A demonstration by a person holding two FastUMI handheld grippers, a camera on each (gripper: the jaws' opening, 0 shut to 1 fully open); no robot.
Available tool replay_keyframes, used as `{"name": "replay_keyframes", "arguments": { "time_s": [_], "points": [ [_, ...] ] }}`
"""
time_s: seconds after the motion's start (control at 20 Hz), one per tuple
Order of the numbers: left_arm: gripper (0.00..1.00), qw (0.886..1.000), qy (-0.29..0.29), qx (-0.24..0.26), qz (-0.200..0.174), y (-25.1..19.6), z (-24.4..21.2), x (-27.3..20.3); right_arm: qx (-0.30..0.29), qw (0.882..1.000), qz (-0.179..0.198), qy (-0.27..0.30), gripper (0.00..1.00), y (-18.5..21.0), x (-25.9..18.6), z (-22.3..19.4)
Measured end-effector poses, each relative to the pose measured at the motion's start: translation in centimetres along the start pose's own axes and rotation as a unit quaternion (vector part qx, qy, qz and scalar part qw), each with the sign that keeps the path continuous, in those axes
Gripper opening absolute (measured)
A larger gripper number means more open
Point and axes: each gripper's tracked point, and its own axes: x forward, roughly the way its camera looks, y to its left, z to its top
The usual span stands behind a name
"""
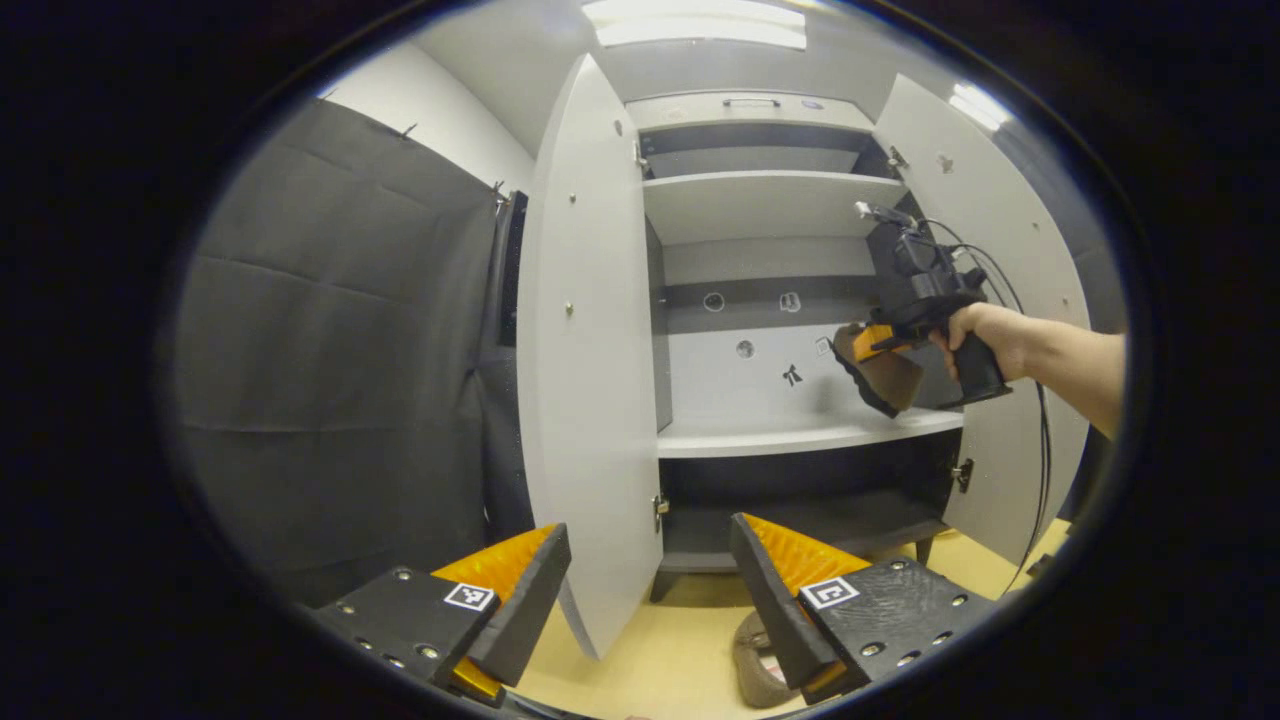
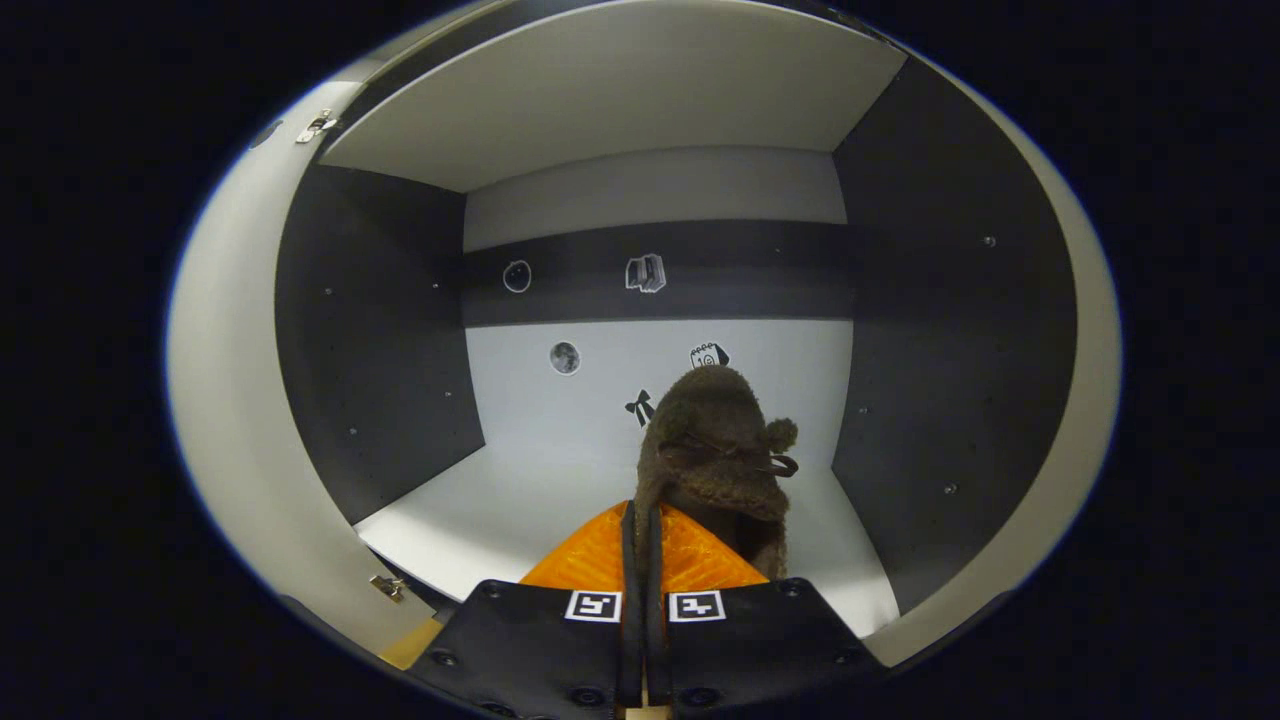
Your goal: Grab one shoe with the right hand and put it into the shoe cabinet, grab the other shoe with the left hand and put it into the shoe cabinet; then close the right door with the right hand and the left door with the left hand.
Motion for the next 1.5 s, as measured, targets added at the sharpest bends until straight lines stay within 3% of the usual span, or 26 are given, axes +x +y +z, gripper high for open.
{"name": "replay_keyframes", "arguments": {
  "time_s": [0.2, 0.35, 0.4, 0.5, 0.7, 0.9, 1.0, 1.05, 1.5],
  "points": [
    [0.94, 1.0, 0.002, 0.0, 0.001, 0.2, -0.2, 0.3, 0.007, 1.0, -0.009, 0.024, 0.03, 0.0, 2.0, -0.9],
    [0.94, 1.0, 0.003, 0.001, -0.002, 0.0, -0.3, 0.5, 0.005, 1.0, -0.023, 0.012, 0.16, -0.4, 2.2, -0.2],
    [0.94, 1.0, 0.004, 0.002, -0.003, -0.1, -0.2, 0.5, 0.01, 1.0, -0.02, 0.005, 0.14, -0.1, 2.5, 0.1],
    [0.94, 1.0, 0.006, 0.001, -0.008, -0.3, -0.4, 0.7, 0.01, 1.0, -0.018, -0.004, 0.27, 0.0, 1.9, 0.7],
    [0.94, 1.0, 0.011, 0.004, -0.026, -1.3, -0.7, 0.9, 0.003, 0.999, -0.016, -0.049, 1.0, -0.1, -0.8, 2.1],
    [0.94, 0.998, 0.032, 0.003, -0.055, -3.0, -2.0, 1.4, -0.021, 0.996, -0.01, -0.084, 0.93, 0.0, -4.8, 1.8],
    [0.94, 0.997, 0.041, 0.002, -0.069, -3.9, -2.6, 1.5, -0.034, 0.994, -0.007, -0.099, 0.98, 0.3, -6.9, 1.1],
    [1.0, 0.996, 0.045, 0.003, -0.076, -4.3, -2.9, 1.7, -0.04, 0.993, -0.008, -0.107, 0.92, 0.3, -7.9, 0.8],
    [1.0, 0.985, 0.103, 0.0, -0.141, -7.7, -7.5, 2.6, -0.054, 0.988, -0.003, -0.145, 0.99, 0.9, -16.4, -2.9]
  ]
}}
